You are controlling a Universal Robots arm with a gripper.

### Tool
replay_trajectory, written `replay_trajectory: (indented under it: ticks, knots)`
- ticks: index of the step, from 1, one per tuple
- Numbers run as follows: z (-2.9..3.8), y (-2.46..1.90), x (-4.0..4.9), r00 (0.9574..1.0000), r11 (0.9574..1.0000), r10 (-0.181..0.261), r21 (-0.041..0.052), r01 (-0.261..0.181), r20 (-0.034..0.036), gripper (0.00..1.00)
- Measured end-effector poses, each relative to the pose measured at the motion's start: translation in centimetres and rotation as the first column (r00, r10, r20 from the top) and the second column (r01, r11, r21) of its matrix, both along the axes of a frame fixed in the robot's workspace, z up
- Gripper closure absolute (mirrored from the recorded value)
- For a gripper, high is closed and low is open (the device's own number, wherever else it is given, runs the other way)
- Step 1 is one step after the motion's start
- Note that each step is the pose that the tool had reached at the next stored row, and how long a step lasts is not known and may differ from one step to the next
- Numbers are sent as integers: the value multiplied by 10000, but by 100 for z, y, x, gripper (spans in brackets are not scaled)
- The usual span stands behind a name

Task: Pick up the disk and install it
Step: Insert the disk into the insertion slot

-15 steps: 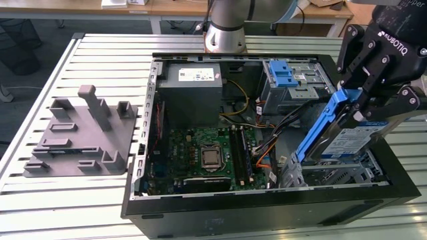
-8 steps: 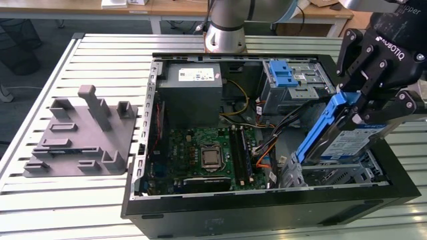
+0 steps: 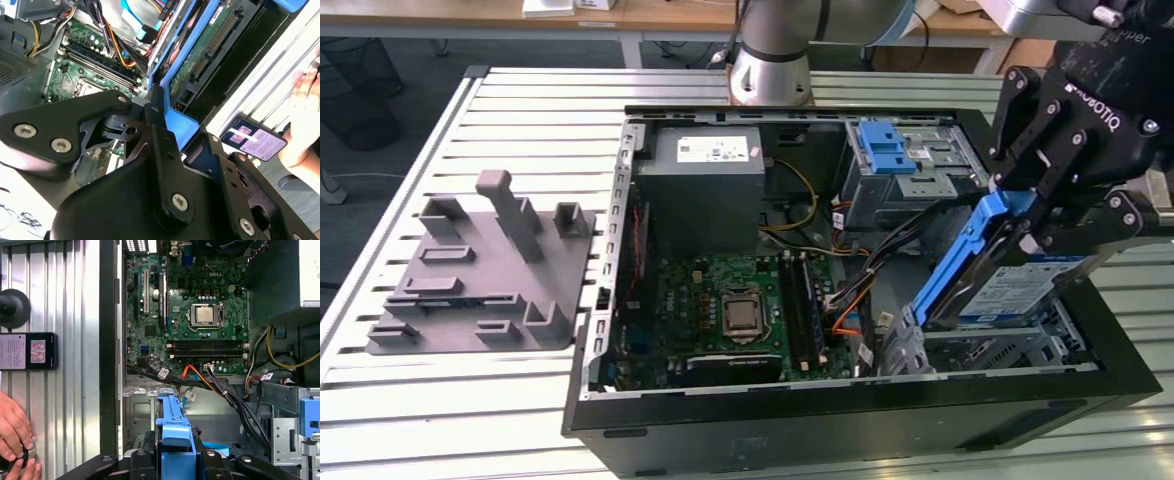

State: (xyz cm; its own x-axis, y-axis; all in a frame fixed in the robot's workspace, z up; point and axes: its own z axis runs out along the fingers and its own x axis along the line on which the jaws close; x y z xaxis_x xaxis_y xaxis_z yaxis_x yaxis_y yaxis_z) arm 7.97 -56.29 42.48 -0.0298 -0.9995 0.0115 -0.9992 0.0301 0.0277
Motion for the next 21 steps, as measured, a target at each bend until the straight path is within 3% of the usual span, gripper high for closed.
replay_trajectory:
  ticks: [10, 11, 16, 18, 21]
  knots:
    - [-7, 0, 1, 10000, 10000, -1, -4, 1, 1, 63]
    - [-25, -1, 1, 10000, 10000, 0, -3, 0, 0, 56]
    - [-115, -3, 1, 10000, 10000, -1, -1, 1, 0, 56]
    - [-152, -3, 3, 10000, 10000, -1, -2, 1, 0, 58]
    - [-205, -3, 11, 10000, 10000, 0, -3, 0, 0, 70]
